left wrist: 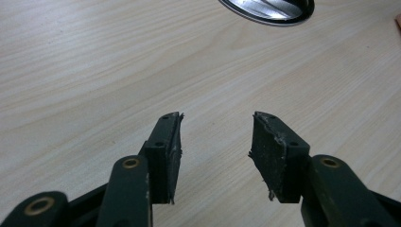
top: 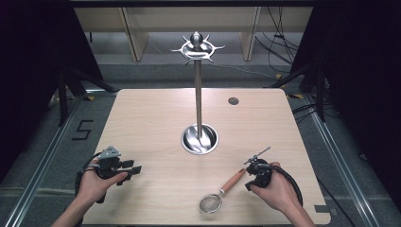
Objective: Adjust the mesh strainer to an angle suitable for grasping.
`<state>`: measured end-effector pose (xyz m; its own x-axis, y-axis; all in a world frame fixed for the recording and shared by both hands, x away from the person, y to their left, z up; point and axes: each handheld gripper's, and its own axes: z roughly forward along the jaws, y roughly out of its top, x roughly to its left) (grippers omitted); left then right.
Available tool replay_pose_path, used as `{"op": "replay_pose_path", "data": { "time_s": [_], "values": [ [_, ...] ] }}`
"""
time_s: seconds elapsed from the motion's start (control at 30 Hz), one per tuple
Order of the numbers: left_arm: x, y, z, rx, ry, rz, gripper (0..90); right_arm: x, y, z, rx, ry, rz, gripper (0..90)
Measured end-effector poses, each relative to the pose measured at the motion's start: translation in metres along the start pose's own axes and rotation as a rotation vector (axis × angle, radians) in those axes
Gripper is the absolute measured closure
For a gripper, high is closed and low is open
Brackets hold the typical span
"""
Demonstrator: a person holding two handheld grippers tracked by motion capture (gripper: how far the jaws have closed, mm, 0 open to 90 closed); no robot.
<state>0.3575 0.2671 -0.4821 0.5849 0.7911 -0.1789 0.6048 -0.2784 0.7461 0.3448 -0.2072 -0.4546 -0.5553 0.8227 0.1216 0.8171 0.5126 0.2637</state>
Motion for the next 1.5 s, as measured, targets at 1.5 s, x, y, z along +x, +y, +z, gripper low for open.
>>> {"op": "replay_pose_path", "data": {
  "time_s": [1.5],
  "values": [
    [0.005,0.001,-0.002,0.001,0.018,0.021,42.8,-0.023,0.044,0.030,0.144,-0.078,0.032,90.0]
  ]
}}
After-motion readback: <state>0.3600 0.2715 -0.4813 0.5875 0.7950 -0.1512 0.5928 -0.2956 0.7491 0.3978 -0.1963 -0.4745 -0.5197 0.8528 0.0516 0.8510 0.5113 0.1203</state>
